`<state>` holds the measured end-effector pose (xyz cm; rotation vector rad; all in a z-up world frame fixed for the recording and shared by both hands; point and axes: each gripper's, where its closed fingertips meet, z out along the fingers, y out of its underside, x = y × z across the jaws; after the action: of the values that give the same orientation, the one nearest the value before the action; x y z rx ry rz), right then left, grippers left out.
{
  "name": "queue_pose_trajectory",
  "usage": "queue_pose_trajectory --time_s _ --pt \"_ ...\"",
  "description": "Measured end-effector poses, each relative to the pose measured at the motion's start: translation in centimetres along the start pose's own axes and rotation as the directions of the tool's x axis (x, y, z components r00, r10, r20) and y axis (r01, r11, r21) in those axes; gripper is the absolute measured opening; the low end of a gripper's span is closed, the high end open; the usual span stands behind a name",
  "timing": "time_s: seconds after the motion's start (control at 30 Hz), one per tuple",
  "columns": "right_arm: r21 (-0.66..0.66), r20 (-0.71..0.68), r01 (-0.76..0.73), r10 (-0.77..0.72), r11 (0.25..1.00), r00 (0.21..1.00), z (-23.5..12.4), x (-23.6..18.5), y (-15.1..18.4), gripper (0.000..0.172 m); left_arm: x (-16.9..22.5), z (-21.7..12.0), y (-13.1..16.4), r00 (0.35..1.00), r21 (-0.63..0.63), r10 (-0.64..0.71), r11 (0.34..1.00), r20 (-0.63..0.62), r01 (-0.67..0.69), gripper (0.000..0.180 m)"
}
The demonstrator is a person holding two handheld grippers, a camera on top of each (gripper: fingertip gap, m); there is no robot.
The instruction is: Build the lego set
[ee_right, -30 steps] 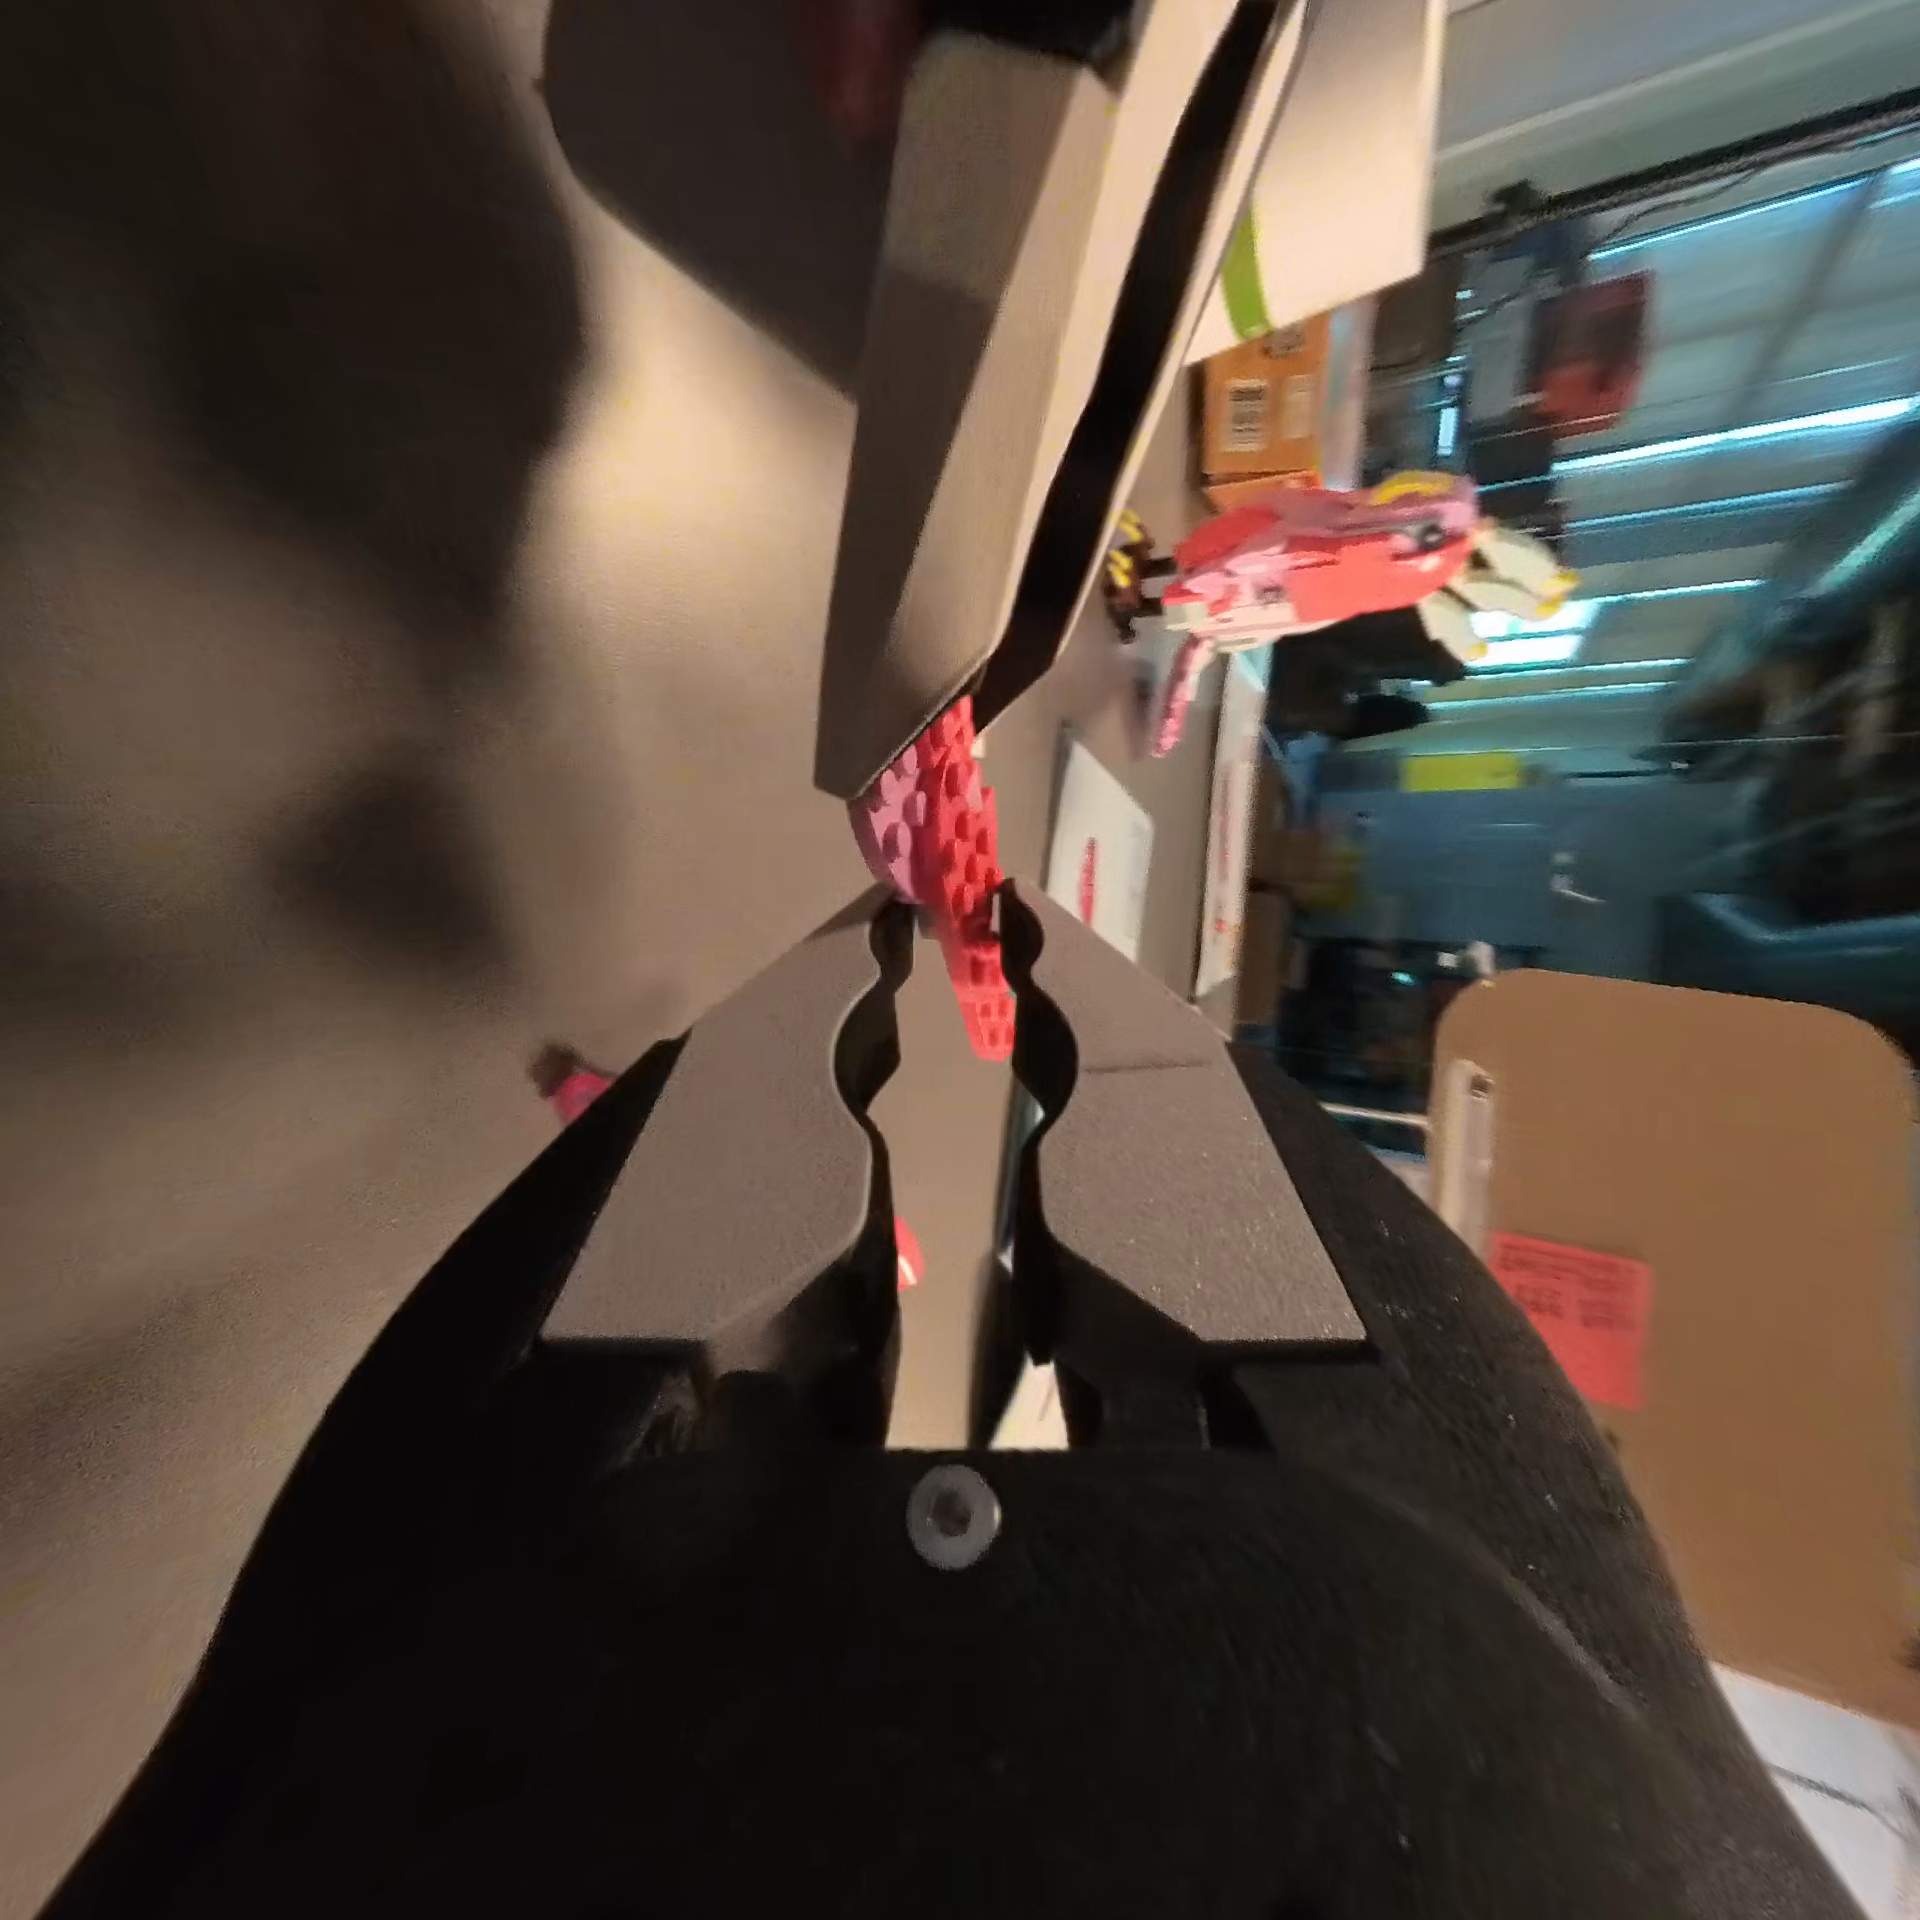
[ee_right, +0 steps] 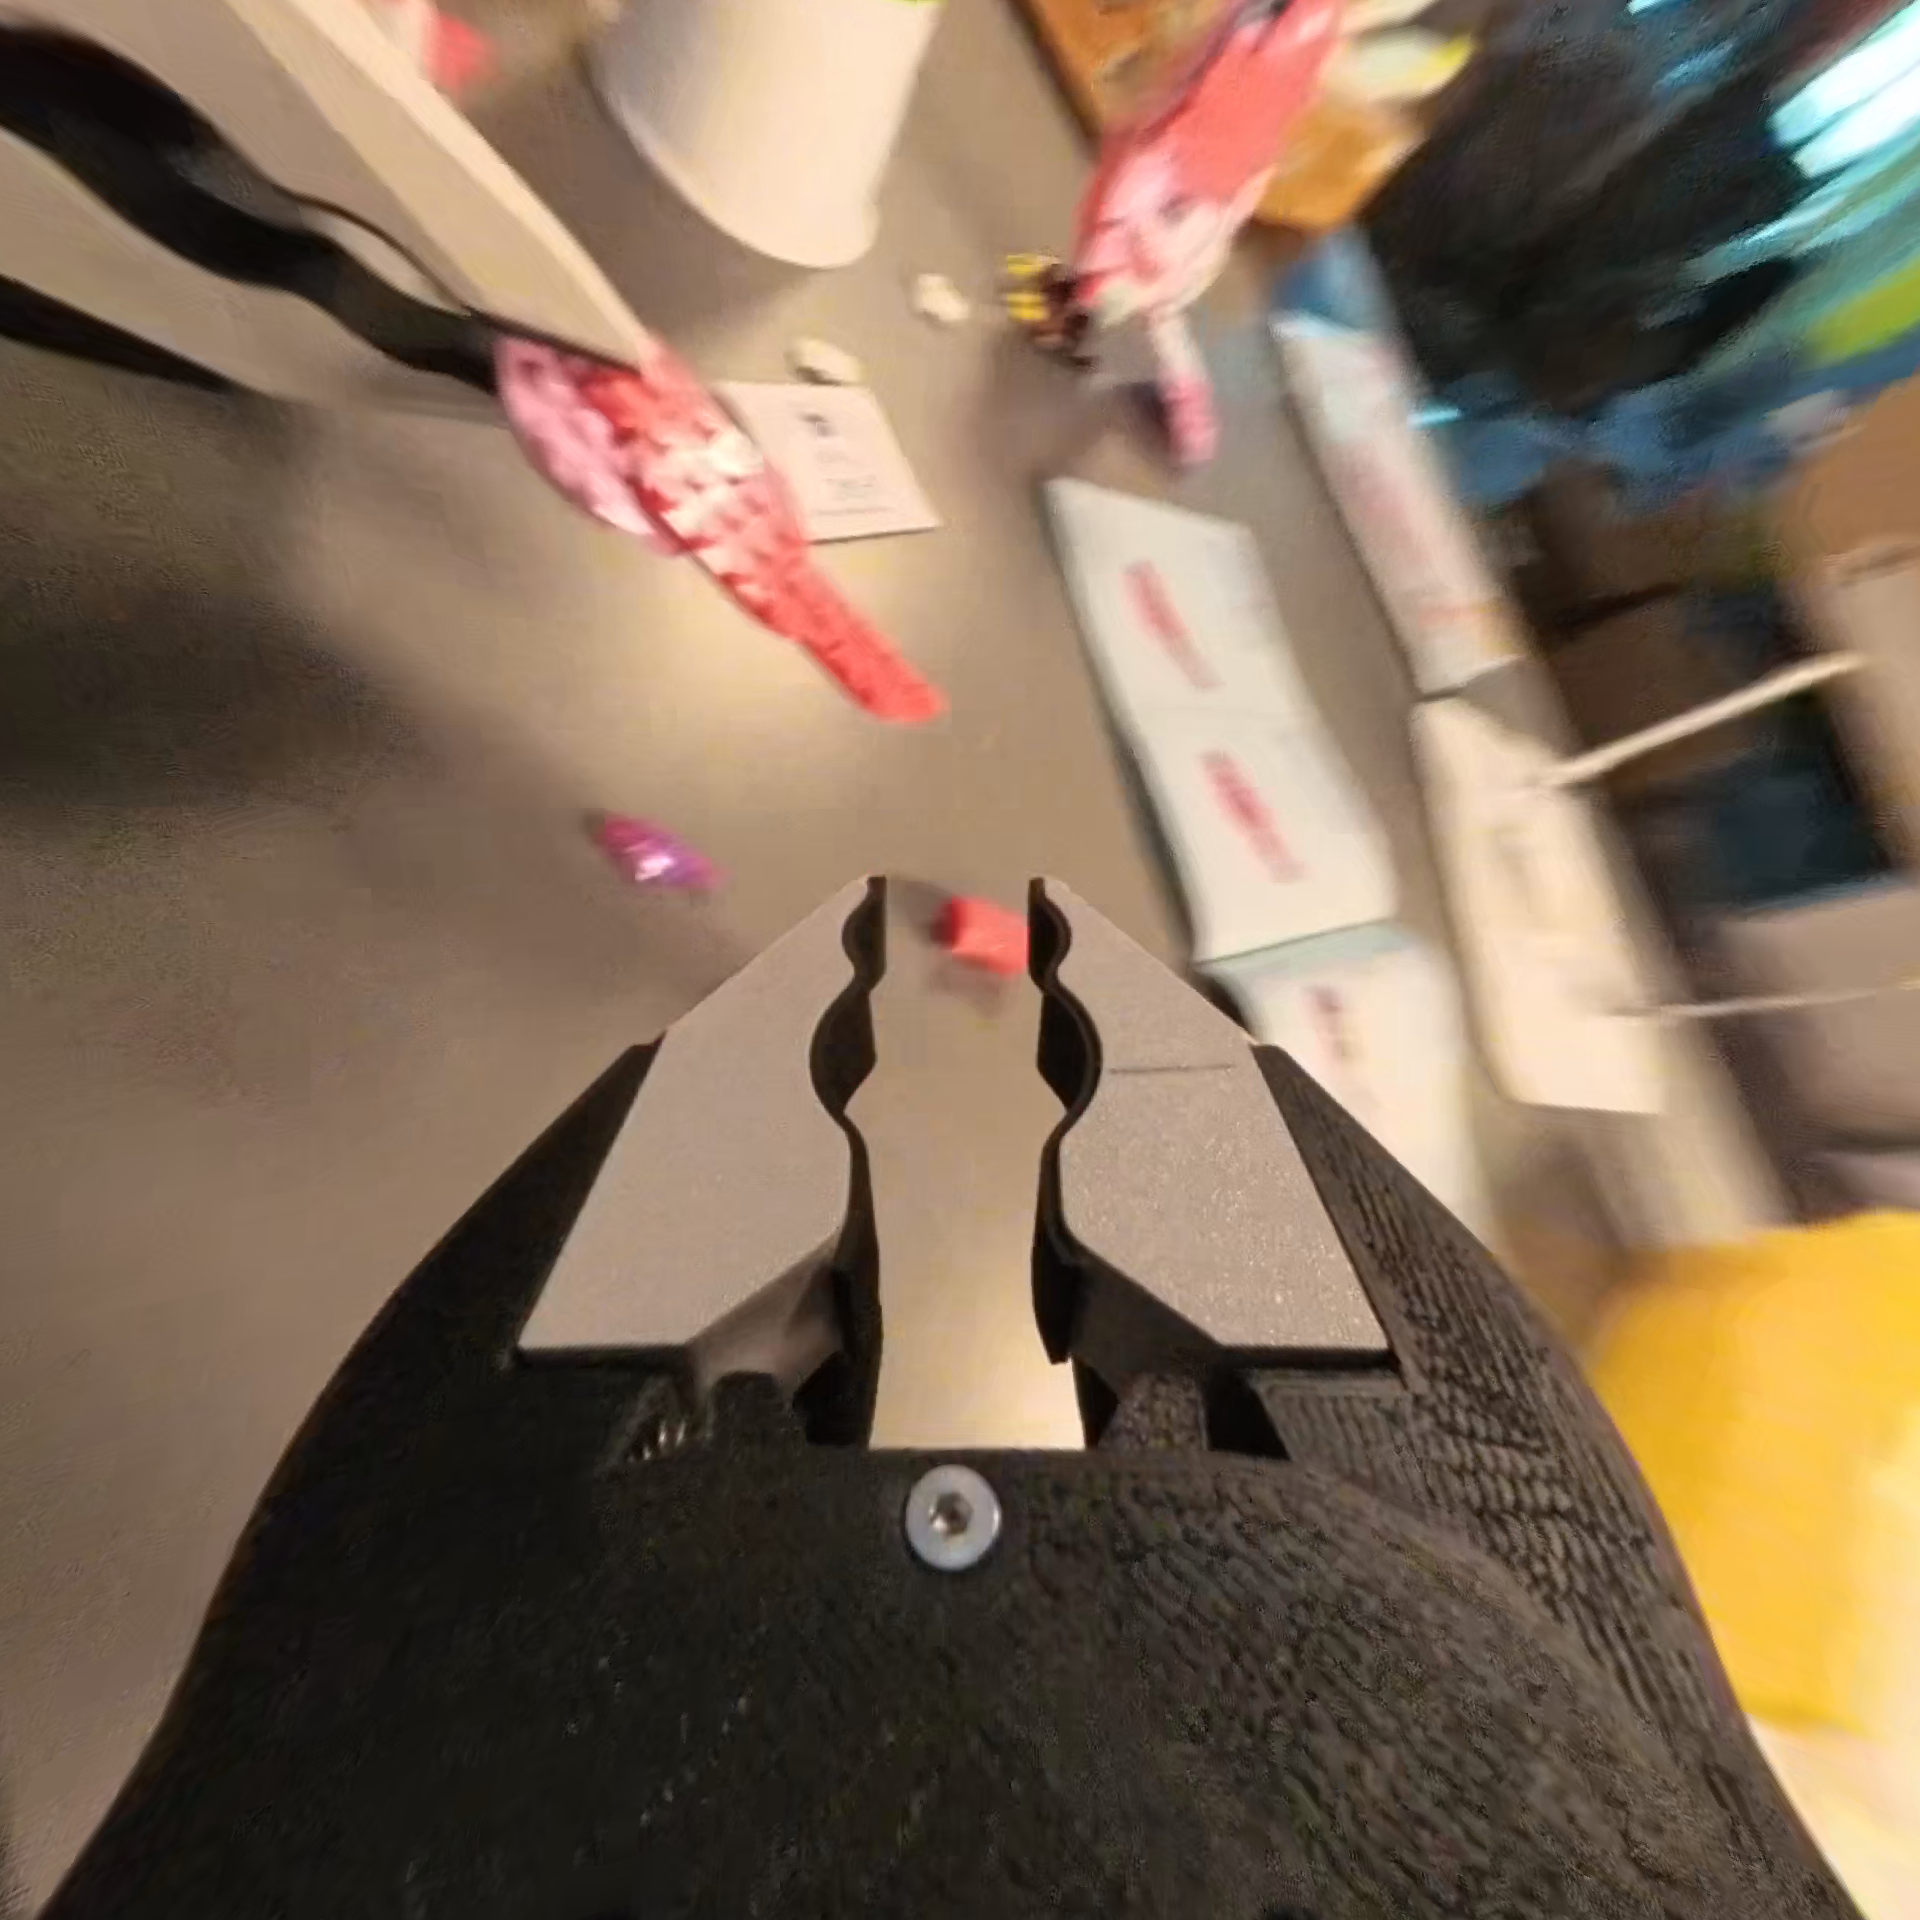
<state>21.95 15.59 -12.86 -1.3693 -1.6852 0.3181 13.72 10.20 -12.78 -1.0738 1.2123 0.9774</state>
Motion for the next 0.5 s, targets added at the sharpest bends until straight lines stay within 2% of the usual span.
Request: queue_pose_trajectory --time_s 0.1,0.17,0.27,0.5 --pt "0.001 0.27 -0.214 0.206 0.977 0.941 -0.3 -2.2 1.5 0.025 -0.1 0.1 0.1 1.0 -0.006 0.005 1.0 0.008 -0.005 0.009" --pt "-0.035 0.375 -0.297 0.288 0.954 0.881 0.1 -3.5 2.1 0.024 -0.2 0.0 0.1 1.0 -0.006 -0.003 1.0 0.014 0.003 0.009" --pt "-0.08 0.382 -0.305 0.312 0.949 0.87 1.2 -4.4 3.0 0.024 -0.1 0.1 0.3 1.0 -0.012 -0.007 1.0 0.005 0.007 0.009" --pt "-0.076 0.355 -0.276 0.284 0.958 0.891 2.0 -4.6 3.8 0.019 0.4 0.1 -0.1 1.0 0.006 -0.01 1.0 -0.022 0.01 0.009"
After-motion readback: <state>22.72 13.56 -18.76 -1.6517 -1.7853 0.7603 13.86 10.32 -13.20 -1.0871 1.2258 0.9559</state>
